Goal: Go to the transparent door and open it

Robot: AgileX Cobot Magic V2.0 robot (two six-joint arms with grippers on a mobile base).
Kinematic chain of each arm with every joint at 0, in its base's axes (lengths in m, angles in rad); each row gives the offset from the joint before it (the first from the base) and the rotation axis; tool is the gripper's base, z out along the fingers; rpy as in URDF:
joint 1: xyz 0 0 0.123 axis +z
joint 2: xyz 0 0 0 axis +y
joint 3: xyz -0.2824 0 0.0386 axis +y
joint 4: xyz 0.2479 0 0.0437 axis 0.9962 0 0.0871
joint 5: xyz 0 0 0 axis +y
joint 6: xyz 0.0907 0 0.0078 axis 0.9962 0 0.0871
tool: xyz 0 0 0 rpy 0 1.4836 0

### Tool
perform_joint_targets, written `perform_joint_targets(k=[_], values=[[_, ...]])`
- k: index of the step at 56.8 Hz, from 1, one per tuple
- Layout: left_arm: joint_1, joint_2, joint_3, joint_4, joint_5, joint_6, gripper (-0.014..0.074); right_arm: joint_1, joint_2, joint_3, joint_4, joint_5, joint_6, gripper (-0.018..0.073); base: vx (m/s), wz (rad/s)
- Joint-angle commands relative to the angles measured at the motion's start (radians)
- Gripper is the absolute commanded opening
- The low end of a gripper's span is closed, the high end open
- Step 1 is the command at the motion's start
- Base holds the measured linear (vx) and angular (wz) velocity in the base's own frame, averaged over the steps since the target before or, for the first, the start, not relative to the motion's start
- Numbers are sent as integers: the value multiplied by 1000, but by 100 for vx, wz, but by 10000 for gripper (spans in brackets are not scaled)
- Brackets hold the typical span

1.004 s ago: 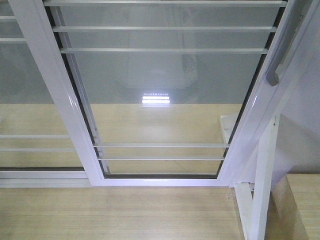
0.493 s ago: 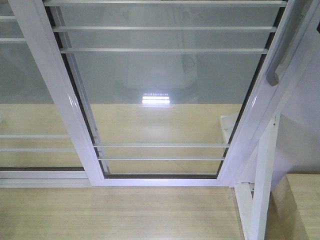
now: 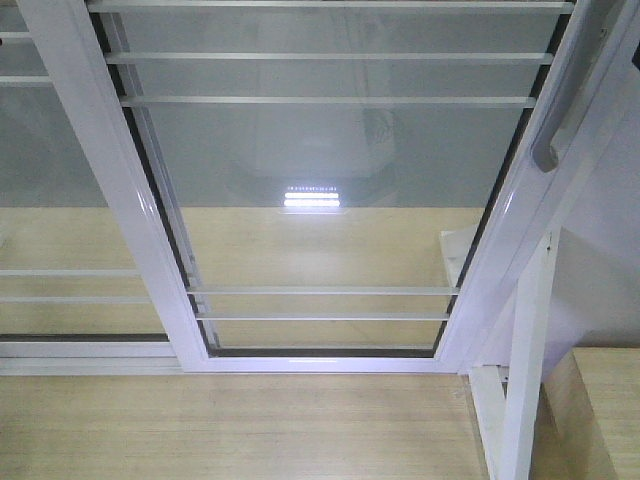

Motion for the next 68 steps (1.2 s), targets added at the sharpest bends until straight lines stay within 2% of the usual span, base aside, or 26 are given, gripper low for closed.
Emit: perform_joint_targets(k=[1, 9, 25, 34, 40, 55, 68], values=[[-1, -14, -40, -2, -91, -5, 504, -5, -8, -40, 1, -107, -4, 619, 0, 0], [-1, -14, -40, -3, -90, -6, 505, -5, -5, -40, 16, -126, 7, 636, 0, 0], [-1, -14, -40, -3, -72, -6, 503, -10, 0, -40, 24, -100, -60, 552, 0, 0], [-1, -14, -40, -3, -64, -6, 503, -127, 37, -40, 65, -67, -39, 545, 0, 0], [-1, -14, -40, -3, -62, -5, 503, -168, 71, -40, 98, -43, -34, 545, 0, 0], [-1, -14, -40, -3, -60, -5, 503, -168, 246, -44, 103, -135, -33, 545, 0, 0], [-1, -14, -40, -3, -60, -5, 503, -168, 410, -113, 101, -180, -29, 543, 0, 0]])
